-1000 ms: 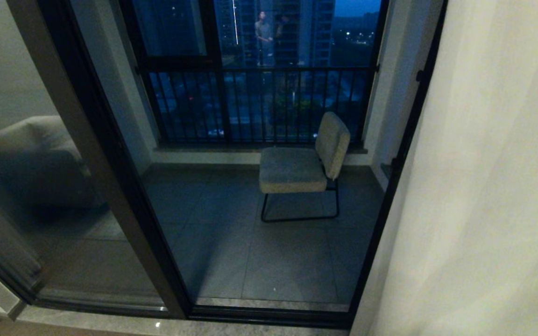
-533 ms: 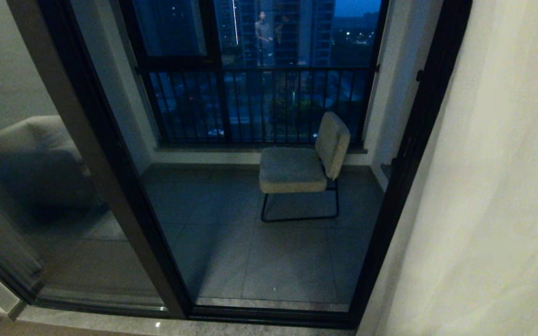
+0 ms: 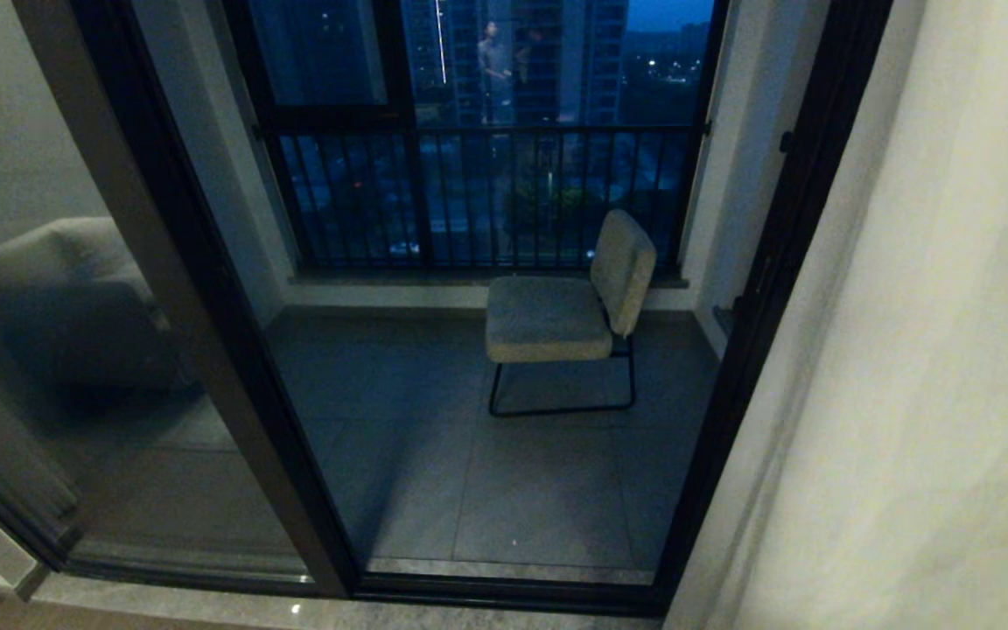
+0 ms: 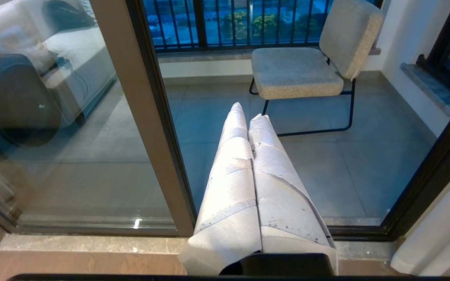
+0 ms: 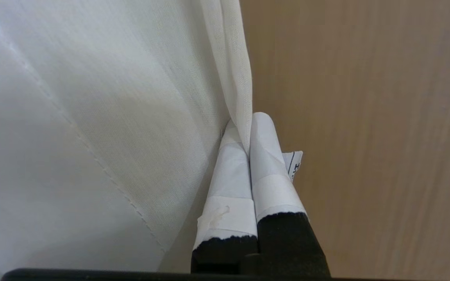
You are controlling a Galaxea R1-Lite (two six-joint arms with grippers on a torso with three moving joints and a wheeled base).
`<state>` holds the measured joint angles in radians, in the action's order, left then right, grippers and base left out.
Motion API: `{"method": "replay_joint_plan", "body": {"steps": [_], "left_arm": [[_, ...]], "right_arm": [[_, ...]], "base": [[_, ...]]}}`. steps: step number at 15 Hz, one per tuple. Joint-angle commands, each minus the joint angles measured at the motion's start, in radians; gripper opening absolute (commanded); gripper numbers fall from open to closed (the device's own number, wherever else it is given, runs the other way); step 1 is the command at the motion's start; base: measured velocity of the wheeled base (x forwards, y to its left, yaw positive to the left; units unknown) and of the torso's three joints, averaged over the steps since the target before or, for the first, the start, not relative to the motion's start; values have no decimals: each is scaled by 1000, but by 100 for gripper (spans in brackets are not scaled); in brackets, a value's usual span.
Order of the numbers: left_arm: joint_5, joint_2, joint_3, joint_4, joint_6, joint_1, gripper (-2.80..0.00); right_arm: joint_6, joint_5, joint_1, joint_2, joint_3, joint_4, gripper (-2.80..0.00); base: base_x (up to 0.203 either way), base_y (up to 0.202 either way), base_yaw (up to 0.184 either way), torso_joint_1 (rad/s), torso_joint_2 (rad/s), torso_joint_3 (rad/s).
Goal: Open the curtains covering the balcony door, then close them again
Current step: Pull the inner curtains open on both sides
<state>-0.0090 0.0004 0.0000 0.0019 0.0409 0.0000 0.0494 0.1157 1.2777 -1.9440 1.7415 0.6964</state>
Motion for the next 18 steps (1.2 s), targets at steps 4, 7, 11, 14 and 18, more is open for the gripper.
{"method": "replay_joint_plan", "body": {"steps": [4,7,11,14,18], "left_arm": [[0,0,0,0,1,0,-280],[0,0,0,1,1,0,-280],[0,0,0,0,1,0,-280],[0,0,0,0,1,0,-280],[0,0,0,0,1,0,-280]], "right_arm": [[0,9,31,-44,24,8,-280],[0,30,28,-23,11,3,-280],[14,112,13,64,-51,-43,-280],[65,297,-1,178,-171,-52,-280],[149,587,-92,362,-410,-53,-280]], "base": [[0,0,0,0,0,0],[0,0,0,0,0,0],[0,0,0,0,0,0],[0,0,0,0,0,0],[0,0,0,0,0,0]]}}
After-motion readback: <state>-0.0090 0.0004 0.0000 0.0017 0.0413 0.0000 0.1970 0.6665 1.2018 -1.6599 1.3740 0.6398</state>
